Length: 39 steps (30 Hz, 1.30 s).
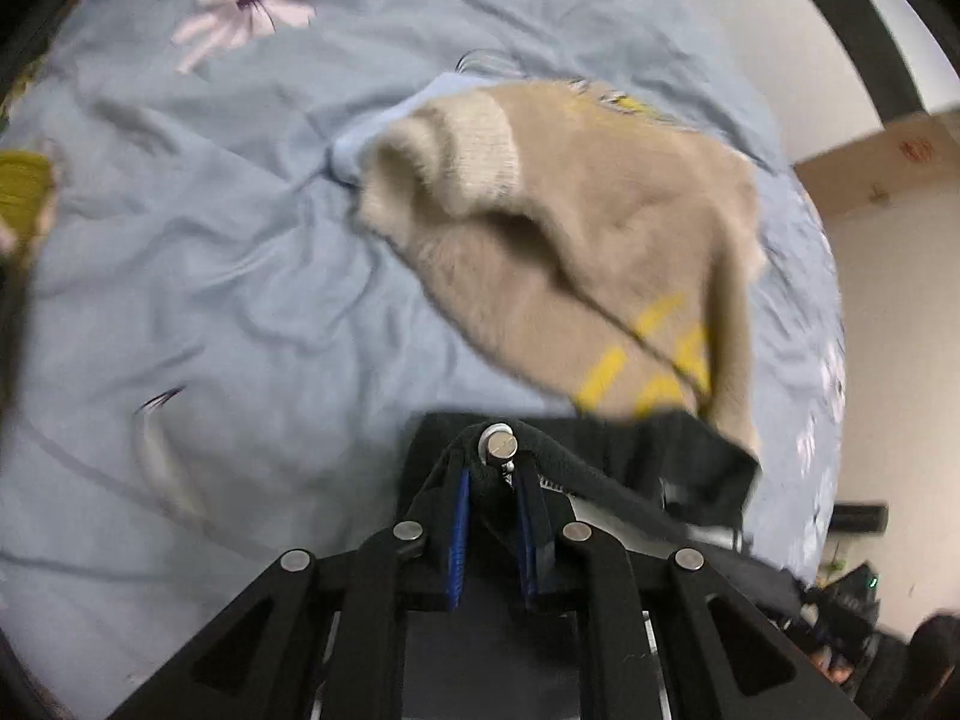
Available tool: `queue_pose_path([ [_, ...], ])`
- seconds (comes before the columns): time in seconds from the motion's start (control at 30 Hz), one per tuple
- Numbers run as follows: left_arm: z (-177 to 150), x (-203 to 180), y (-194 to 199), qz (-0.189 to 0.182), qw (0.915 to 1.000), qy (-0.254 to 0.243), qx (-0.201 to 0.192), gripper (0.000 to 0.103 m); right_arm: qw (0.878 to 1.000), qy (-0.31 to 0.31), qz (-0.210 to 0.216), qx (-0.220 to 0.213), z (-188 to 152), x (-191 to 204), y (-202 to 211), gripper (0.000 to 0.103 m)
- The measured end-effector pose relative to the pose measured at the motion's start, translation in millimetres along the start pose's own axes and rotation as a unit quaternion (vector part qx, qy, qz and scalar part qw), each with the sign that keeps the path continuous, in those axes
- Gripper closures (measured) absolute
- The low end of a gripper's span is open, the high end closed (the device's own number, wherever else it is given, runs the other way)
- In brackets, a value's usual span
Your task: Fold clothes
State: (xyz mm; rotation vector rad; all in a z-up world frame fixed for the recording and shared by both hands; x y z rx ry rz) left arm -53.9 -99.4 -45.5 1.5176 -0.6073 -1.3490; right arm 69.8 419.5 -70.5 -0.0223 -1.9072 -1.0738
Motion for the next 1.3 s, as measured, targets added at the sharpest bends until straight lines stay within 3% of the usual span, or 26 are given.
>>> queue_pose_path([
  [0.1, 14, 6, -31, 0.005, 0.9995, 0.017, 0.025, 0.088, 0.999, -0.032, 0.000, 0.010, 19, -4, -17, 0.084],
  [0.17, 23, 9, -50, 0.005, 0.9988, 0.027, 0.041, 0.088, 0.999, -0.046, 0.018, 0.014, 22, -4, -18, 0.062],
  [0.23, 23, 9, -50, -0.031, 0.9981, 0.024, 0.047, 0.082, 0.998, -0.046, 0.047, 0.009, 21, 1, -11, 0.051],
  [0.37, 19, 8, -22, -0.101, 0.9944, -0.006, 0.029, 0.051, 0.998, 0.000, 0.058, -0.009, 19, 18, 16, 0.051],
  [0.43, 14, 10, -5, -0.096, 0.9943, -0.046, 0.008, 0.045, 0.999, 0.033, 0.030, -0.031, 17, 19, 30, 0.051],
  [0.53, 3, 11, -4, -0.039, 0.9930, -0.111, 0.000, 0.043, 0.993, 0.091, -0.059, -0.047, 13, 17, 29, 0.051],
  [0.6, -6, 12, -20, -0.023, 0.9897, -0.140, 0.021, 0.043, 0.985, 0.127, -0.109, -0.034, 12, 16, 10, 0.051],
  [0.67, -13, 12, -38, -0.023, 0.9866, -0.155, 0.044, 0.043, 0.981, 0.150, -0.124, -0.024, 13, 16, -10, 0.051],
  [0.8, -12, 14, -56, -0.035, 0.9879, -0.143, 0.049, 0.043, 0.979, 0.161, -0.123, -0.024, 22, 17, -47, 0.051],
  [0.9, -8, 17, -57, -0.059, 0.9896, -0.123, 0.044, 0.054, 0.982, 0.148, -0.112, -0.032, 25, 18, -56, 0.052],
  [0.97, -7, 18, -52, -0.070, 0.9901, -0.116, 0.037, 0.082, 0.985, 0.142, -0.092, -0.038, 21, 18, -53, 0.070],
  [1.03, -10, 15, -44, -0.081, 0.9892, -0.119, 0.030, 0.090, 0.986, 0.146, -0.073, -0.039, 15, 20, -45, 0.082],
  [1.3, -1, 6, 24, -0.138, 0.9807, -0.121, -0.066, 0.093, 0.975, 0.197, -0.030, -0.096, -8, 36, 8, 0.089],
])
Point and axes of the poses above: each gripper's, at about its wrist camera, not at the fingertips, and y roughly against the way its jaws point, x to its left, z to its top, the point moved 2 cm from there along -y, roughly the way its jaws point, and after that the axes turned 1 degree about -x, right-handed, at the moved point
